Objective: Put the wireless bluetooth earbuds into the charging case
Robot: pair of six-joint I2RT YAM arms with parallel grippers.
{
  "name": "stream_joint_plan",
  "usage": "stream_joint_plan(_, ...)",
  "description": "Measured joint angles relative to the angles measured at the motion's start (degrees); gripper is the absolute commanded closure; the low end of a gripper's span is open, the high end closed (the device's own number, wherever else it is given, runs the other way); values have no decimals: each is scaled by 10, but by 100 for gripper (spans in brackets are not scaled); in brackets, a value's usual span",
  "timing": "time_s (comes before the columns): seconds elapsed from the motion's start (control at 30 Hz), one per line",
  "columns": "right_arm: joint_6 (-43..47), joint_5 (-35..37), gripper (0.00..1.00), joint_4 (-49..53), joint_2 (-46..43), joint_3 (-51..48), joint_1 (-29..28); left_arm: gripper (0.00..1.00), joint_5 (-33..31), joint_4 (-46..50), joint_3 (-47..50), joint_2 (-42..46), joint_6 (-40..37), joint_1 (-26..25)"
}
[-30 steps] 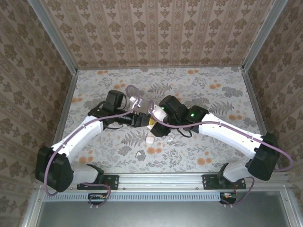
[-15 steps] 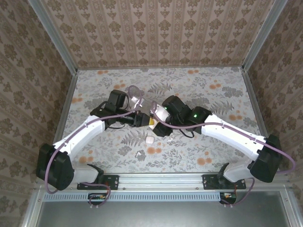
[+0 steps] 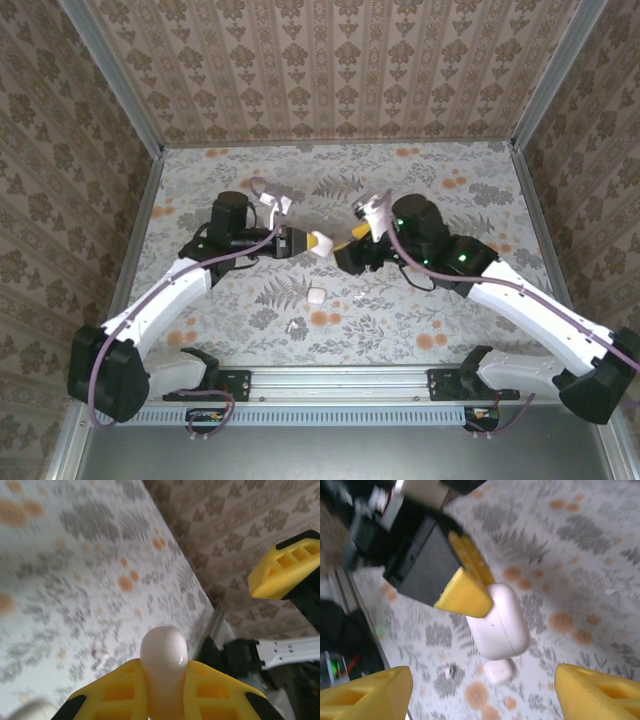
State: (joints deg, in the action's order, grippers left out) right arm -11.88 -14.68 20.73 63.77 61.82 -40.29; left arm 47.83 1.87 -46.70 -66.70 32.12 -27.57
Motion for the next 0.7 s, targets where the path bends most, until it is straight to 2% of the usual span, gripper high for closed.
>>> stream_joint_plan(0.2,-151,-84,23,-106,0,-28,53,100,-42,-139,35,65,12,2)
stream_joint_plan(0.4,-311,-166,26,-265,45,-60,67,100,-67,-235,38,91,55,-17)
stream_joint_plan(0.53,-376,-202,36,-349,74,-64,67,100,-75,-260,38,91,86,-40)
stream_joint_plan(0.7,-408,-226,58,-409,77,-64,67,100,-76,-266,38,91,119,-46)
